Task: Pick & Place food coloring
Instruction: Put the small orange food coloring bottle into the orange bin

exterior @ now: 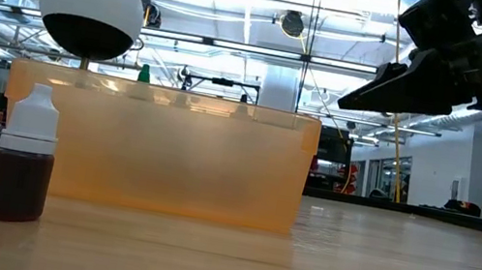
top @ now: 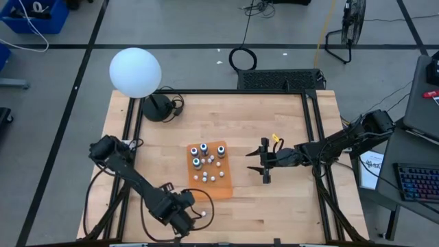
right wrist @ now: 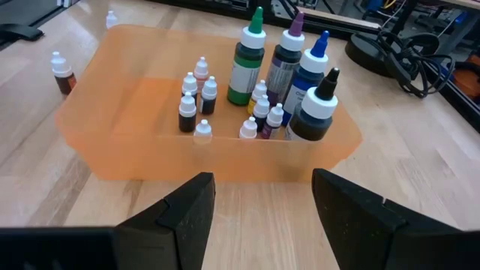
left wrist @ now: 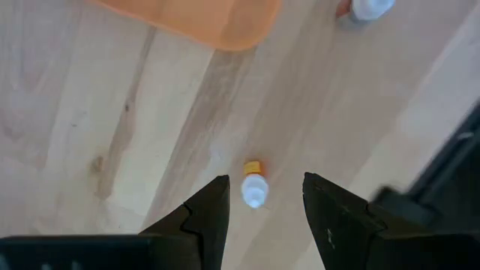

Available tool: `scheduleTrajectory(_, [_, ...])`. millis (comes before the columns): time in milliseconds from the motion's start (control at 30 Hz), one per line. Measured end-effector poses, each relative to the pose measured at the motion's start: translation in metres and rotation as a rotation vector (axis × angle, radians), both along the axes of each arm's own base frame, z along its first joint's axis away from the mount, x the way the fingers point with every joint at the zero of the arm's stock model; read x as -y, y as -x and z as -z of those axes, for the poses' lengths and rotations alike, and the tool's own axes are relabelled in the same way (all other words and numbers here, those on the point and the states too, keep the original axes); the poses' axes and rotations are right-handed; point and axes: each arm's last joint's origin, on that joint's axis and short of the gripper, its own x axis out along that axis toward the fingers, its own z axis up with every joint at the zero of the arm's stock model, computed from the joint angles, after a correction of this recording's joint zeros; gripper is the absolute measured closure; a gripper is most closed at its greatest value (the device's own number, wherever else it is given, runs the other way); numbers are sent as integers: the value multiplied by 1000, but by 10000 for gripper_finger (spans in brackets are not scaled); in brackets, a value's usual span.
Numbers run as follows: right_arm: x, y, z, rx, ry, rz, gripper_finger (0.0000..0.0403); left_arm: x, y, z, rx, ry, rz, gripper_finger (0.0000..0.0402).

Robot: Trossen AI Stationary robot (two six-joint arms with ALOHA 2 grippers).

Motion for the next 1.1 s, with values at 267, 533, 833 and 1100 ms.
scheduleTrajectory(267, [0,0,1,-11,2,-2,190,-5,-7,19,-128,1,0,229])
scheduleTrajectory(533, [0,0,1,-11,2,-2,190,-5,-11,31,-170,-6,0,229])
scheduleTrajectory(833, [0,1,1,-14,3,-2,190,-5,-14,34,-172,0,-46,229])
scheduleTrajectory(1100, [0,1,1,-14,2,-2,190,0,-15,51,-280,63,-33,229])
